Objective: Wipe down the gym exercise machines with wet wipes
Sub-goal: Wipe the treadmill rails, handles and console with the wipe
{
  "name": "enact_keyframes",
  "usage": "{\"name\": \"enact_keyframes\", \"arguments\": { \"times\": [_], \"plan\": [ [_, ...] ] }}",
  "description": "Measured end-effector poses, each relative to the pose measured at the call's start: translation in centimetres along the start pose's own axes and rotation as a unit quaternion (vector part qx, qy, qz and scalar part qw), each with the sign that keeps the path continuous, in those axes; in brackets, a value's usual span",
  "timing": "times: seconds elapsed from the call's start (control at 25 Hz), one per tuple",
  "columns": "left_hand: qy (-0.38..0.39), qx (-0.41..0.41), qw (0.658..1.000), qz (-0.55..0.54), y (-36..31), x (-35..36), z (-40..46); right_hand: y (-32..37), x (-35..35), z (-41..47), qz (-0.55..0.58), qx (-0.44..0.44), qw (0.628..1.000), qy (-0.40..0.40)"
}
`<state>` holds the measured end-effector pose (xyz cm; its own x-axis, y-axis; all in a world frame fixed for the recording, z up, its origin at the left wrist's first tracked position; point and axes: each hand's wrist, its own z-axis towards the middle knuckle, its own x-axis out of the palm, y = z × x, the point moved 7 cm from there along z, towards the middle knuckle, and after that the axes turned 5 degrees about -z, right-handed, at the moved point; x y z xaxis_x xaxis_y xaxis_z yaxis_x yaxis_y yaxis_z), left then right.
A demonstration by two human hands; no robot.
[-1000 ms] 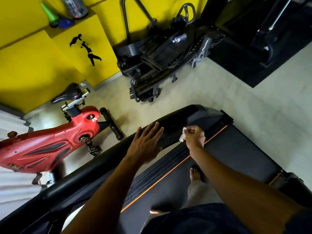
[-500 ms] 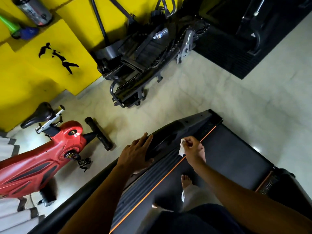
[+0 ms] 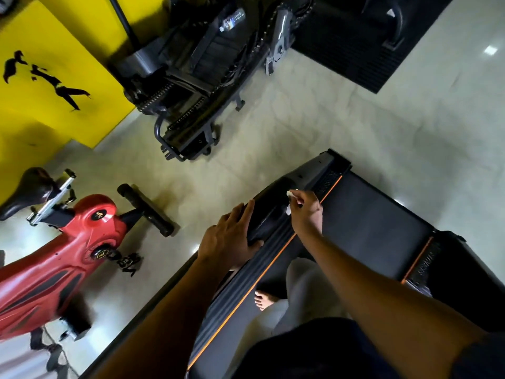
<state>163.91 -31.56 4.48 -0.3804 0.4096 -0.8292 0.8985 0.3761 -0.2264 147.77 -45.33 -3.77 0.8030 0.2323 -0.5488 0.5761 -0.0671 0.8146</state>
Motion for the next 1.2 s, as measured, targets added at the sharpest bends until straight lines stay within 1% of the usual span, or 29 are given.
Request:
{"name": "enact_keyframes", "arguments": {
  "times": [0.16,0.36,0.4,0.48,0.56,0.64,0.68,0.72,0.8,0.84,0.92,1.0,1.08,1.12,1.16,1.2],
  "plan": [
    [-0.006,0.0,1.0,-0.027,0.0,-0.1,0.0,-0.7,-0.3,1.8,-0.017,-0.013,1.0,0.012],
    [-0.012,-0.018,0.999,-0.041,0.0,-0.4,0.1,-2.7,1.2,7.1,-0.1,0.06,0.991,0.071],
    [-0.017,-0.023,0.999,-0.038,0.1,-0.5,0.0,-2.2,1.7,7.8,-0.117,0.049,0.987,0.094],
    [-0.024,-0.025,0.999,-0.031,0.0,-0.8,-0.1,-0.7,2.2,8.4,-0.128,-0.024,0.98,0.152],
    [-0.027,-0.027,0.999,-0.032,-0.1,-0.9,-0.1,0.2,1.5,7.6,-0.101,-0.103,0.967,0.21],
    [-0.032,-0.03,0.998,-0.038,0.0,-1.0,-0.4,-0.9,0.2,6.1,-0.084,-0.149,0.956,0.24],
    [-0.038,-0.029,0.998,-0.04,0.0,-1.0,-0.4,-1.9,0.0,6.0,-0.083,-0.156,0.952,0.251],
    [-0.041,-0.027,0.998,-0.04,0.0,-1.0,-0.5,-2.6,0.6,6.6,-0.074,-0.143,0.95,0.268],
    [-0.036,-0.027,0.998,-0.032,0.0,-0.9,-0.4,-2.9,3.5,8.4,-0.072,-0.06,0.94,0.327],
    [-0.03,-0.03,0.999,-0.03,0.1,-0.9,-0.4,-2.4,5.1,9.2,-0.085,-0.041,0.929,0.357],
    [-0.02,-0.039,0.998,-0.04,0.3,-1.1,-0.3,-0.1,7.0,8.6,-0.112,-0.088,0.905,0.4],
    [-0.009,-0.046,0.998,-0.049,0.2,-1.1,-0.3,1.2,6.5,6.9,-0.084,-0.166,0.893,0.409],
    [-0.003,-0.053,0.998,-0.045,0.0,-1.2,-0.3,1.2,5.2,7.2,-0.063,-0.244,0.876,0.412],
    [-0.01,-0.053,0.998,-0.042,0.0,-1.3,-0.3,1.0,5.6,8.4,-0.083,-0.255,0.863,0.428],
    [-0.02,-0.05,0.998,-0.041,0.0,-1.4,-0.2,0.7,6.6,9.8,-0.131,-0.233,0.856,0.443],
    [-0.022,-0.048,0.998,-0.04,-0.1,-1.4,-0.3,0.7,7.5,11.1,-0.179,-0.191,0.855,0.447]
  ]
}}
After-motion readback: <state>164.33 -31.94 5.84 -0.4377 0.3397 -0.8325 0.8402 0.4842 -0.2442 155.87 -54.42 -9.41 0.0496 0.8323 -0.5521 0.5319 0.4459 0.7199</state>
